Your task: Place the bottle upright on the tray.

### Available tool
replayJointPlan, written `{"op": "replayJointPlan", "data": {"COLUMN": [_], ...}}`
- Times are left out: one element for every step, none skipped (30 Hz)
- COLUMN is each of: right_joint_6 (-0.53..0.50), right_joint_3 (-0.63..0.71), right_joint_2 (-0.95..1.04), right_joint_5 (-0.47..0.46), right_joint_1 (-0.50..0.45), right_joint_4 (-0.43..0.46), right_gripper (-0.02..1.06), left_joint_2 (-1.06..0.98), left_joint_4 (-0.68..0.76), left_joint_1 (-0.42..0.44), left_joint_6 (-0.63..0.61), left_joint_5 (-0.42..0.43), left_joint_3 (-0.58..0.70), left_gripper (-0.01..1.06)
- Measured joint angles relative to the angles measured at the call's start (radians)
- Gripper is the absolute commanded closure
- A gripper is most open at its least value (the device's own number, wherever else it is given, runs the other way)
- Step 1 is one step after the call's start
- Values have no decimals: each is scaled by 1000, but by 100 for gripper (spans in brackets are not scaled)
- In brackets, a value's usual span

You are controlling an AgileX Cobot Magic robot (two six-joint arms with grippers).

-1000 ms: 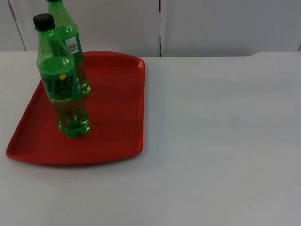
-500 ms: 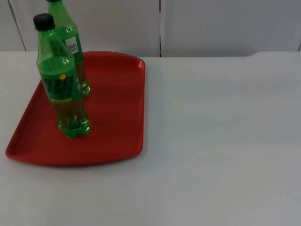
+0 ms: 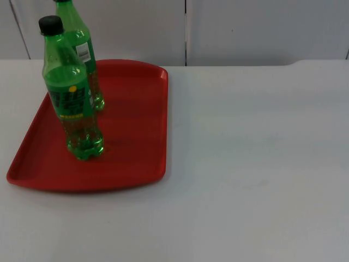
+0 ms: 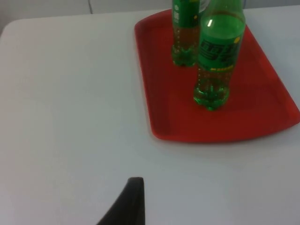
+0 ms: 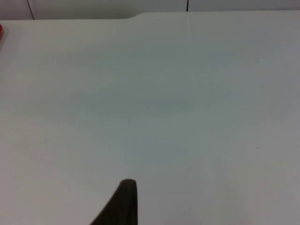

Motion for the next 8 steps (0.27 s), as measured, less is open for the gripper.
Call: {"op": "replayJointPlan", "data": {"right_joint_6": [0, 0, 0, 0, 0, 0, 0, 0], "right_joint_3": [0, 0, 0, 0, 0, 0, 0, 0], "right_joint_2": [0, 0, 0, 0, 0, 0, 0, 0], "right_joint_5": [0, 0, 0, 0, 0, 0, 0, 0], "right_joint_1": [0, 0, 0, 0, 0, 0, 0, 0], "right_joint_4": [0, 0, 0, 0, 0, 0, 0, 0], "right_gripper": [0, 0, 0, 0, 0, 0, 0, 0], "left_joint_2": [0, 0, 0, 0, 0, 0, 0, 0], "left_joint_4": [0, 0, 0, 0, 0, 0, 0, 0], "left_joint_1": [0, 20, 34, 52, 69, 86, 86, 99], "left_joint_6": [0, 0, 0, 0, 0, 0, 0, 0], "left_joint_5": [0, 0, 0, 0, 0, 0, 0, 0], "left_joint_3": [0, 0, 0, 0, 0, 0, 0, 0], "left_gripper": [0, 0, 0, 0, 0, 0, 0, 0]}}
